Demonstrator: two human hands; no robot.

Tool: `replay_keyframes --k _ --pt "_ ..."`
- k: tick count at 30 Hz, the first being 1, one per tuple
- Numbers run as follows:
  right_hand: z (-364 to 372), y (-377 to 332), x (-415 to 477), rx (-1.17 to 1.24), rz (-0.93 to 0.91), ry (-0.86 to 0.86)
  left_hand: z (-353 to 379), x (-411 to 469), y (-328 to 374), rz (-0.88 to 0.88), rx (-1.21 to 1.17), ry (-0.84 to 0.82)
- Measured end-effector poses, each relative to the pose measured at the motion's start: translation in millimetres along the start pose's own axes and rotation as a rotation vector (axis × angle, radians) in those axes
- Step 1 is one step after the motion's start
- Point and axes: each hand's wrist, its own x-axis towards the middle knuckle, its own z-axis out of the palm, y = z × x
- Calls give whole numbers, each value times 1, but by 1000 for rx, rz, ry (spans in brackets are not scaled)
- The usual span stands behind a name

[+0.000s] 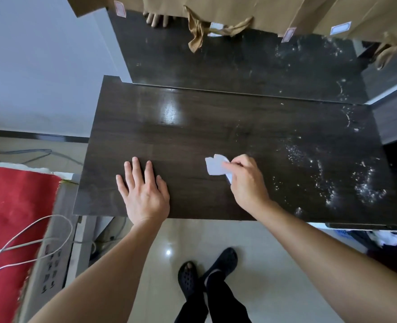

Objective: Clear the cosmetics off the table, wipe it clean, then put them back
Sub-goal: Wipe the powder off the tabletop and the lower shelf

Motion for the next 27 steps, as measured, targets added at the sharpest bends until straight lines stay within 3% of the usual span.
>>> replay_keyframes --k 3,6,9,11,14,18,23,27 --pt "14 -11 -29 -16 -81 -27 1 0 -1 7 11 0" --pt "11 -15 -108 24 -253 -213 1 0 -1 11 12 2" --pt "-5 -2 -158 1 -289 -399 -2 -1 -1 32 9 -19" --pt "-26 3 -155 -10 -286 -331 -4 -2 0 39 10 -35" --pt "-63 7 -103 31 -266 -119 -8 -8 18 23 -16 -55" --pt "-88 41 10 -51 -69 80 -3 -35 77 -3 -81 -92" --pt "-77 83 141 -170 10 96 16 -48 111 -115 -50 -45" --pt "-41 90 188 -199 -23 27 23 -47 113 -134 -1 -2"
